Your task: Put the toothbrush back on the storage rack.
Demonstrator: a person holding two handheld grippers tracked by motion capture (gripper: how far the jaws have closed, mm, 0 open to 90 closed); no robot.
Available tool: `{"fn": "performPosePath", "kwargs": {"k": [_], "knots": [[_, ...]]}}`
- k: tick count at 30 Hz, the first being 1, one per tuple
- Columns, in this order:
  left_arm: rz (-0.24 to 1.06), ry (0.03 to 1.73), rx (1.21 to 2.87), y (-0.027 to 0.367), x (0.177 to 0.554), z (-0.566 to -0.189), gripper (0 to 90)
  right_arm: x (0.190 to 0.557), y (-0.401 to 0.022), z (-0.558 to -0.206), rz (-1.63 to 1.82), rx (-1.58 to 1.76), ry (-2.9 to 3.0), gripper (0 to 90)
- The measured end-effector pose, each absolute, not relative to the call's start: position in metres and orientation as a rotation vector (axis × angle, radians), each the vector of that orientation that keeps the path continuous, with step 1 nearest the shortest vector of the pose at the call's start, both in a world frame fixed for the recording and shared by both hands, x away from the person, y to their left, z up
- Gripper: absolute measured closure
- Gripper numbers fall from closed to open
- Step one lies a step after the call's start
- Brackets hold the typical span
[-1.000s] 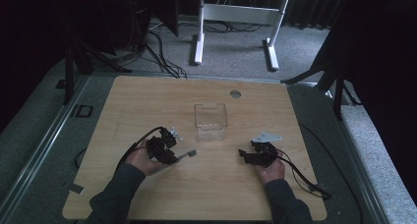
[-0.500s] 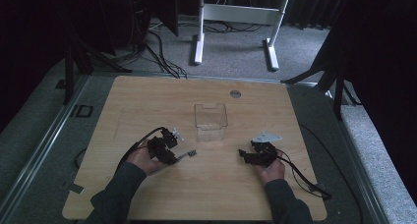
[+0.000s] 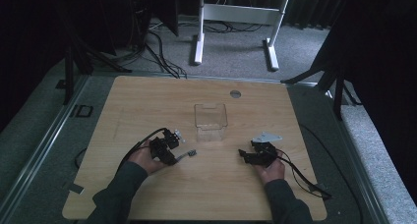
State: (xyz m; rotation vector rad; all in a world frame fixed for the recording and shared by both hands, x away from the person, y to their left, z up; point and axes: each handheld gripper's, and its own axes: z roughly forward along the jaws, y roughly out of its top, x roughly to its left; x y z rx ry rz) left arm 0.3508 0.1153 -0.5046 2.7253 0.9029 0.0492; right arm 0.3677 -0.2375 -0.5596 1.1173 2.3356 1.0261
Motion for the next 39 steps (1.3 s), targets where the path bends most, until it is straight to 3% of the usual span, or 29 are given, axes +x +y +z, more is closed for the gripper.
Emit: {"fn": "performPosePath", "kwargs": {"k": [39], "knots": [[0.056,0.914,2.800,0.110,0.354,-0.518,77.8,0.368,-0.237,-0.560,1.026,1.118,2.336,31.3]]}}
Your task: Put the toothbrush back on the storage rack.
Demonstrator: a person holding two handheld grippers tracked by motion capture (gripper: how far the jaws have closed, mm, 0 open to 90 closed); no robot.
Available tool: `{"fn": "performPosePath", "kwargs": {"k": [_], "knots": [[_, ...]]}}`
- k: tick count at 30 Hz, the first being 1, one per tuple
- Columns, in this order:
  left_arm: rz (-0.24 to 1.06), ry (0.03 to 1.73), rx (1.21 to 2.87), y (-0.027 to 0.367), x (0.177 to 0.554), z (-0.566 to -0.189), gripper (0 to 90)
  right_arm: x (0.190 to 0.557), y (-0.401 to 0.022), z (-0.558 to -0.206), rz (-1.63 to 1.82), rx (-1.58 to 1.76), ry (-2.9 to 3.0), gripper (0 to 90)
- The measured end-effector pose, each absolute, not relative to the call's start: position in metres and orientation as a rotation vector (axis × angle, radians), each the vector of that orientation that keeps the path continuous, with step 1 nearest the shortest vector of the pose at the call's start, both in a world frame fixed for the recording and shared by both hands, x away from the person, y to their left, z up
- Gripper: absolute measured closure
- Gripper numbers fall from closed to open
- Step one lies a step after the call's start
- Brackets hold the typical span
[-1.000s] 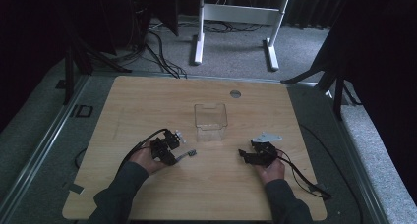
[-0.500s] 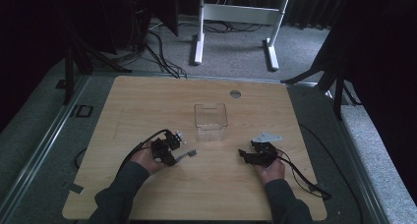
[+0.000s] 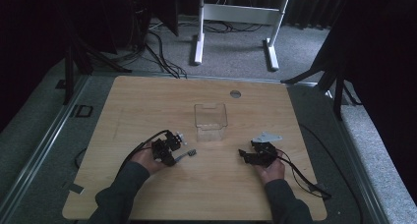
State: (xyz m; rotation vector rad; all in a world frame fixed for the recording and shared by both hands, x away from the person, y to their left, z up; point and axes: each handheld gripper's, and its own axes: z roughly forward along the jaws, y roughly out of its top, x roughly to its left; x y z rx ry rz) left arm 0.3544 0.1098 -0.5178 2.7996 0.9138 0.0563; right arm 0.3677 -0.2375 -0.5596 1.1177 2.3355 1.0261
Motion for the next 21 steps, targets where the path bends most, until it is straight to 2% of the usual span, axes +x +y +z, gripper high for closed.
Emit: {"fn": "performPosePath", "kwargs": {"k": [17,21], "knots": [[0.058,0.906,2.817,0.1082,0.3575,-0.5186,80.6,0.3679,-0.2373,-0.5596,1.026,1.117,2.336,31.3],[0.022,0.908,2.824,0.1075,0.3599,-0.5183,80.8,0.3679,-0.2373,-0.5596,1.026,1.116,2.336,31.3]]}}
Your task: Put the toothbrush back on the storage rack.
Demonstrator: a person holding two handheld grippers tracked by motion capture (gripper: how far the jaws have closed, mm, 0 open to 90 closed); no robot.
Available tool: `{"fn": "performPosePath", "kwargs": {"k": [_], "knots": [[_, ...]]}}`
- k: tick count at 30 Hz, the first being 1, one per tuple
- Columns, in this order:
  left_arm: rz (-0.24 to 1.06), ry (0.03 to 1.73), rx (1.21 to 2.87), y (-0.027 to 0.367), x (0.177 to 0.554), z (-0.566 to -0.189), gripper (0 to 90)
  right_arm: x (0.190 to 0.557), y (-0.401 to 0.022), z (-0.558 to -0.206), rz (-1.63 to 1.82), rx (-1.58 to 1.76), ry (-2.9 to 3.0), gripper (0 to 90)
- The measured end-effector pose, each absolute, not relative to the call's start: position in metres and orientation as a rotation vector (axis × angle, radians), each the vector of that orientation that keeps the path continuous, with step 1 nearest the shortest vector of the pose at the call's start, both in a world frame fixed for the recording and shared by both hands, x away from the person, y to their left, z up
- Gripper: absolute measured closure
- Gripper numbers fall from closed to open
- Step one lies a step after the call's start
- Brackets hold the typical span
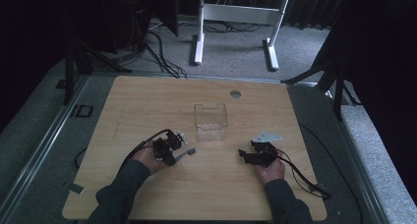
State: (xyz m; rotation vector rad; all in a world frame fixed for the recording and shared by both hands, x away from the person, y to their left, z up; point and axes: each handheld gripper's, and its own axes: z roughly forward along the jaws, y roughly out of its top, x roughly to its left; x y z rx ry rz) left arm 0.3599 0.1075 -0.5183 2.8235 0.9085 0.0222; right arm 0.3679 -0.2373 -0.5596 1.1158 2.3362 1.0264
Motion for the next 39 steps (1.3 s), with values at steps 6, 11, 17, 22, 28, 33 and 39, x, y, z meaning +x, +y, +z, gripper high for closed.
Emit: {"fn": "performPosePath", "kwargs": {"k": [6,11,17,22,28,33,39], "knots": [[-0.016,0.889,2.858,0.104,0.362,-0.518,81.1,0.368,-0.237,-0.560,1.027,1.116,2.336,31.3],[-0.019,0.881,2.865,0.103,0.363,-0.518,81.8,0.368,-0.237,-0.560,1.027,1.116,2.336,31.3],[-0.009,0.888,2.856,0.105,0.363,-0.516,82.3,0.368,-0.237,-0.560,1.027,1.116,2.336,31.3],[0.008,0.905,2.824,0.109,0.364,-0.510,82.5,0.368,-0.237,-0.560,1.027,1.116,2.336,31.3],[0.040,0.913,2.791,0.113,0.362,-0.503,82.5,0.368,-0.237,-0.560,1.027,1.116,2.337,31.3],[0.064,0.914,2.779,0.114,0.360,-0.500,82.5,0.368,-0.237,-0.560,1.027,1.117,2.336,31.3],[0.072,0.929,2.752,0.119,0.360,-0.496,82.5,0.368,-0.237,-0.560,1.027,1.116,2.336,31.3]]}}
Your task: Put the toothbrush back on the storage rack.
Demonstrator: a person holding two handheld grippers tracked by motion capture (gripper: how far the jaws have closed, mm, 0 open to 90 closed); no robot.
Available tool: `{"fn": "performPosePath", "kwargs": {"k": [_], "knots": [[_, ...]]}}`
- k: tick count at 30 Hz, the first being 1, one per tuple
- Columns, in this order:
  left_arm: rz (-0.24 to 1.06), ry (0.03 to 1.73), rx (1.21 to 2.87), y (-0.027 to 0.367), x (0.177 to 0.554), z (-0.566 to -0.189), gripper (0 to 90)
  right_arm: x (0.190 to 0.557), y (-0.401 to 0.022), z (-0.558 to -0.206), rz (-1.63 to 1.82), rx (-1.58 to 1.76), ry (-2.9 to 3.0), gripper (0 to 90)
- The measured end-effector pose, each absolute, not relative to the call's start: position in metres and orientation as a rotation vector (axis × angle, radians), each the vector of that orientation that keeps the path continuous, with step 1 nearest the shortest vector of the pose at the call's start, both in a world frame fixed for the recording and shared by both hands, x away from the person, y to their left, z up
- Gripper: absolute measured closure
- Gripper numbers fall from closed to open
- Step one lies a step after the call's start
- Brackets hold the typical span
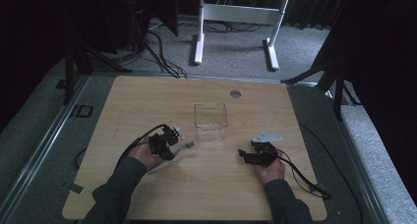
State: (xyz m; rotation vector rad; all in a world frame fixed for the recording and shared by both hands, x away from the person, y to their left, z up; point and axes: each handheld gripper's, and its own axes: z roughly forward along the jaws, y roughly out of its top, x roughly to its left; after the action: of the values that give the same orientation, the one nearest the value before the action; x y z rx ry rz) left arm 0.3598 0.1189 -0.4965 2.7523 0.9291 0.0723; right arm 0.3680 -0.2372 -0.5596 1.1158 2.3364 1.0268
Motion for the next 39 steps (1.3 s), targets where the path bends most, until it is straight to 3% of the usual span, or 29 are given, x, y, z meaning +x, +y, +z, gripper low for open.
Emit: {"fn": "performPosePath", "kwargs": {"k": [39], "knots": [[0.137,1.015,2.627,0.138,0.363,-0.482,82.5,0.368,-0.237,-0.560,1.027,1.117,2.336,31.3]]}}
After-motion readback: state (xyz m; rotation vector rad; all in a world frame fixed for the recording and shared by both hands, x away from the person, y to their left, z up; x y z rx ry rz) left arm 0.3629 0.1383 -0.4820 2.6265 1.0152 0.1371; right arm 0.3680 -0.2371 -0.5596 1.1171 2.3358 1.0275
